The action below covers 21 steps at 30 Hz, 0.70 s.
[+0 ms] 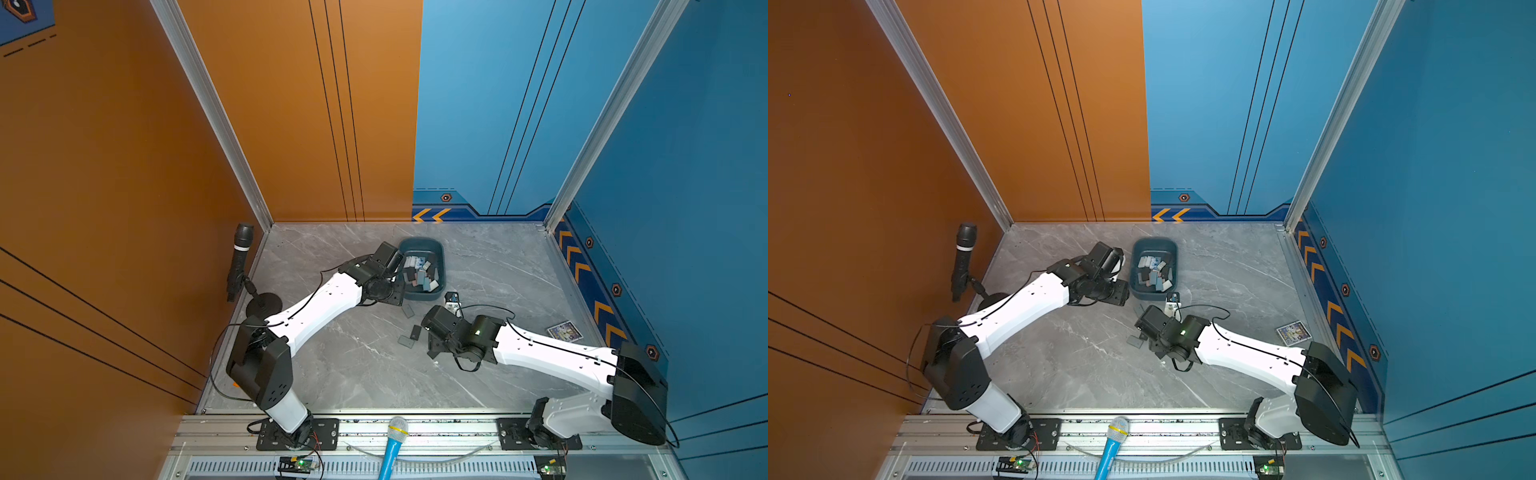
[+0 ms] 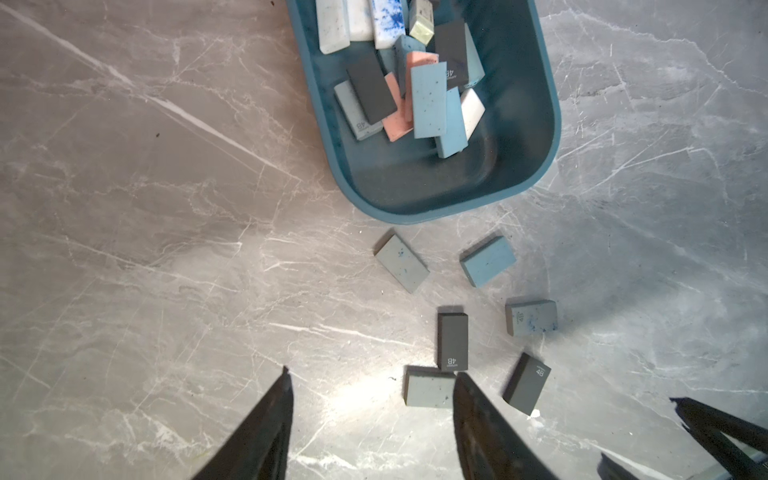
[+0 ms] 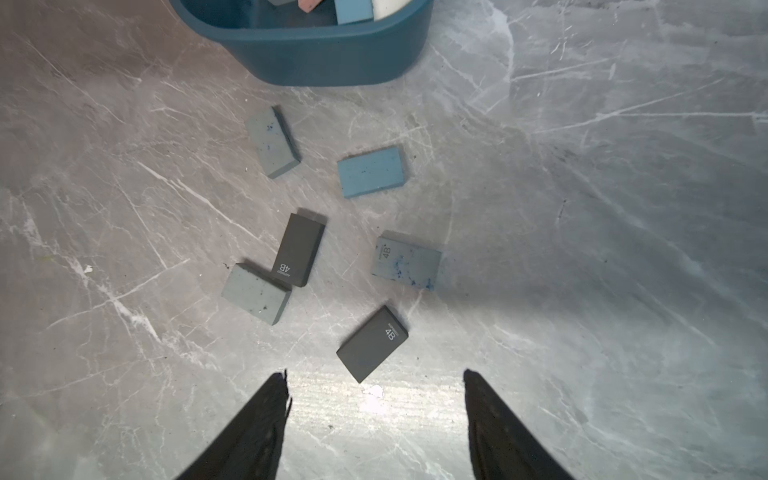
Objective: Put the eraser in the storage box
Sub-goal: Pick up the eraser from the center of the board.
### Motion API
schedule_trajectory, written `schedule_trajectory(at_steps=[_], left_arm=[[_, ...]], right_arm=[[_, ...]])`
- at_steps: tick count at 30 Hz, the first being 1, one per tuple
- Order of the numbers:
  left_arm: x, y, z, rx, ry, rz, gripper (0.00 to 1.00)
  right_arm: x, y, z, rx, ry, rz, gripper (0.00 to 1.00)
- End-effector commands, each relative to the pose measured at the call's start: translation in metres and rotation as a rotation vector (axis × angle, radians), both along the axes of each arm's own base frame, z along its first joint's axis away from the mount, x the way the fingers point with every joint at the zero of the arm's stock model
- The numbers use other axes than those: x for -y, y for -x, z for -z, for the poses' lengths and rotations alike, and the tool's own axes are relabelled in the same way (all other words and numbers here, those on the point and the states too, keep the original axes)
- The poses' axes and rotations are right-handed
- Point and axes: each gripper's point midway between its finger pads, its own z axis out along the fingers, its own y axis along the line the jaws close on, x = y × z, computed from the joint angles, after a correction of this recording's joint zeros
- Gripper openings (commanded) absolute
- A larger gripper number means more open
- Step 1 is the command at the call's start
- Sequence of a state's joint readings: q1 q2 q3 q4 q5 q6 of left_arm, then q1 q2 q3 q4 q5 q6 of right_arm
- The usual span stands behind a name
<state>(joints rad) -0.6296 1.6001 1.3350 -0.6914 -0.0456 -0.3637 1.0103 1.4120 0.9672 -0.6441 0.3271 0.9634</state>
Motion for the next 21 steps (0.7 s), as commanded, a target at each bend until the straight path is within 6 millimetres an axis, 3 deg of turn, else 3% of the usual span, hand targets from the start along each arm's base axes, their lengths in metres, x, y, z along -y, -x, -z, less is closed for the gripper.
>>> schedule_trajectory(at_steps=[1,9,21], left_arm=[[-0.014,0.005,-0.001,0.017,0.014,-0.035,0.62],[-0.025,0.022,0.004,0.001,0.027,-0.036,0.62],[-0.036,0.027,0.013,-0.013,0.026,-0.055,0.62]], right_arm=[[-0.003,0.0,0.002,0.001,0.018,0.032,0.69],[-0.011,-0.001,0.029,-0.045,0.087,0.078,0.72],[-0.01,-0.01,0.056,-0.032,0.165,0.196,0.78]])
